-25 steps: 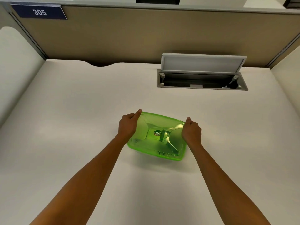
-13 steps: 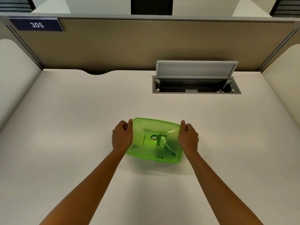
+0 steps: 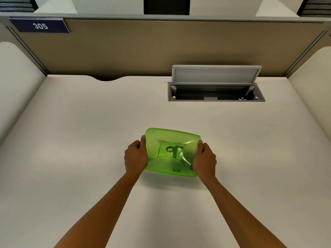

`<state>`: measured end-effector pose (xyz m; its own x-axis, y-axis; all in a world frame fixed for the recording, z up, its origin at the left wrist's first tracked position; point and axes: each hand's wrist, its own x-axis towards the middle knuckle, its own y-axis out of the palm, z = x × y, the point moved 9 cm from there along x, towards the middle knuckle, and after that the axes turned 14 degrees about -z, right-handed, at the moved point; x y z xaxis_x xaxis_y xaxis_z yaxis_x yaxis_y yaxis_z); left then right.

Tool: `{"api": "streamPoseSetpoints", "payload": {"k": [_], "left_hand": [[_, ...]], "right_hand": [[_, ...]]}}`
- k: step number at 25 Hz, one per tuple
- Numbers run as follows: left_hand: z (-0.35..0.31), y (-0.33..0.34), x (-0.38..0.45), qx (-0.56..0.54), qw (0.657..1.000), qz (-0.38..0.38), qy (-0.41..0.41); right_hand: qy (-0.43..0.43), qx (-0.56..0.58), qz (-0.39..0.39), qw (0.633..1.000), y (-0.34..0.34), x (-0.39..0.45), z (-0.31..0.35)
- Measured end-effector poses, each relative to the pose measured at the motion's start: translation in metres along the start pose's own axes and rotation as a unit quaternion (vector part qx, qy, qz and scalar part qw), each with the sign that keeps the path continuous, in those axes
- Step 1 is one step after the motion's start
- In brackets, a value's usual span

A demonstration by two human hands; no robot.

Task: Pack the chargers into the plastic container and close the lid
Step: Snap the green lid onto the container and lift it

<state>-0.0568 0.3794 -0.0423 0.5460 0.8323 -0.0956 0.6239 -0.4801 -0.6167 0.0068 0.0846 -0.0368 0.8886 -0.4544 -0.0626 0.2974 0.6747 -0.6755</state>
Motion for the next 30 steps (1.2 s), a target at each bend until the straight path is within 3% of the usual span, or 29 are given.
{"api": "streamPoseSetpoints", "payload": {"k": [4,9,12,17,30], "left_hand": [[0.005,0.005,-0.005,0.003,0.999,0.014,-0.045],[0.018,-0.003,-0.015,-0.149,0.982,-0.017,-0.118],[0.016,-0.001,-0.01,-0.197,0.969,0.013,-0.146],[-0.002,0.015,-0.01,-0.258,0.954,0.04,-0.147],[-0.098,0.069,0.084,-0.237,0.97,-0.027,-0.049]], "right_hand": [[-0.001,0.004,0.013,1.0,0.003,0.005,0.002],[0.026,0.096,0.006,0.995,-0.003,0.001,-0.01],[0.053,0.155,0.022,0.986,0.003,-0.004,-0.008],[0.083,0.2,0.009,0.976,0.004,0.013,-0.004],[-0.008,0.206,0.024,0.978,0.059,0.128,0.086]]}}
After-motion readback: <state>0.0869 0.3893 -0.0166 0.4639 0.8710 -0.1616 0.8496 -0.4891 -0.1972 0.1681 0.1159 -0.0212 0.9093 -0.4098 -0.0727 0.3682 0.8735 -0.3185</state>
